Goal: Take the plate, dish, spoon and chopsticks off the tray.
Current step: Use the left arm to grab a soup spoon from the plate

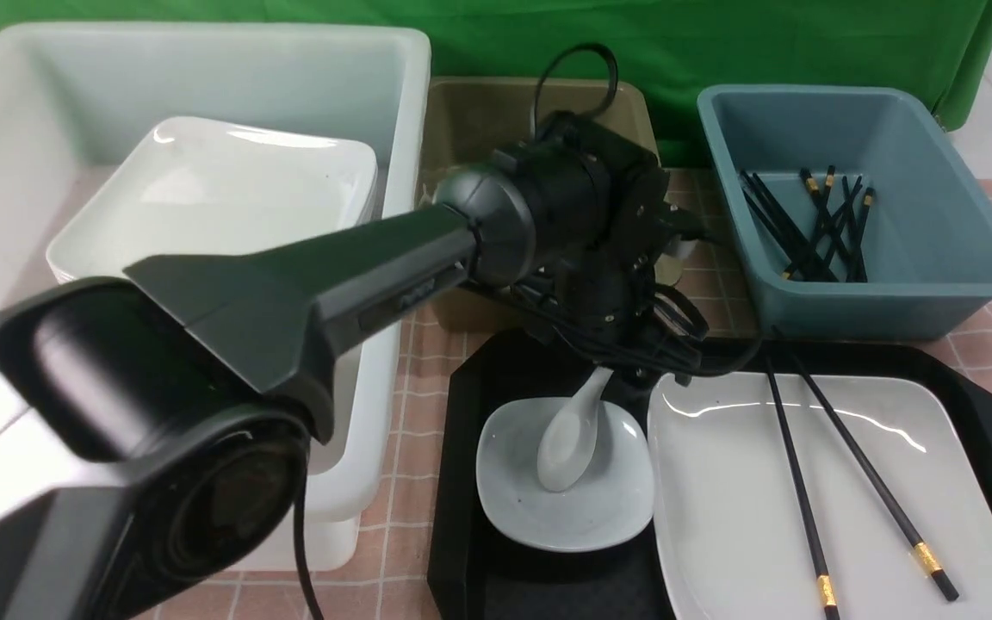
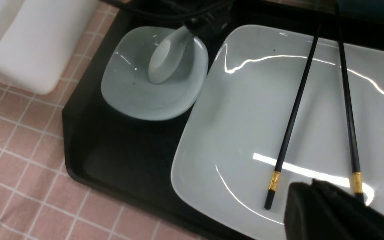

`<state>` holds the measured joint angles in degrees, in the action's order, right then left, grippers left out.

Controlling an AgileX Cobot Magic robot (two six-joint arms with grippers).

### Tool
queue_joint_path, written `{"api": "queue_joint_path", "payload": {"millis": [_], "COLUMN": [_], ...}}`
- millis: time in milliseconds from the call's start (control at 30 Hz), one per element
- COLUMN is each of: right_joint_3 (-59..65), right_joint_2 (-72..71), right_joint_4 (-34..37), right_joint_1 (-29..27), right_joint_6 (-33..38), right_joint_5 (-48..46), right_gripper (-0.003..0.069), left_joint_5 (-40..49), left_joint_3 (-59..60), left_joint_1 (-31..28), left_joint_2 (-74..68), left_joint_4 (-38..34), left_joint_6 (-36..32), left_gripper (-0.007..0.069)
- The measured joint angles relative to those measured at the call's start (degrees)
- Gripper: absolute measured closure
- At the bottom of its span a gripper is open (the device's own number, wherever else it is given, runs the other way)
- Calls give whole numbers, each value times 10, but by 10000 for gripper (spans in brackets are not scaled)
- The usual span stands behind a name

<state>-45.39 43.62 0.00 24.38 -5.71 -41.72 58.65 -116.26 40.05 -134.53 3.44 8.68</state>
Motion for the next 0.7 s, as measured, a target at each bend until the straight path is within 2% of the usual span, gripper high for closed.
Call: {"api": "queue_joint_path", "payload": {"millis": [133,300,333,367,400,700], "right_joint_3": [0,0,0,0,0,0], "right_joint_2": [0,0,0,0,0,0], "right_joint_4": [0,0,0,0,0,0], "right_joint_1": [0,0,0,0,0,0], "right_joint_6": [0,0,0,0,0,0], "right_joint_5": [7,11,11,11,12,15], "right_gripper": [580,571,571,566,564,549], "left_joint_5": [-7,-11,-11,-7,-4,35], "left_joint_3": [0,0,0,0,0,-26], "left_joint_1": [0,0,0,-1,-1,-3], "left_joint_2": [-13,-17,-17,-17,-17,9], "left_joint_4": [0,2,2,4,4,-6], "left_joint_6": [9,24,24,24,24,29], "left_gripper": [203,415,426,519,548,547]}}
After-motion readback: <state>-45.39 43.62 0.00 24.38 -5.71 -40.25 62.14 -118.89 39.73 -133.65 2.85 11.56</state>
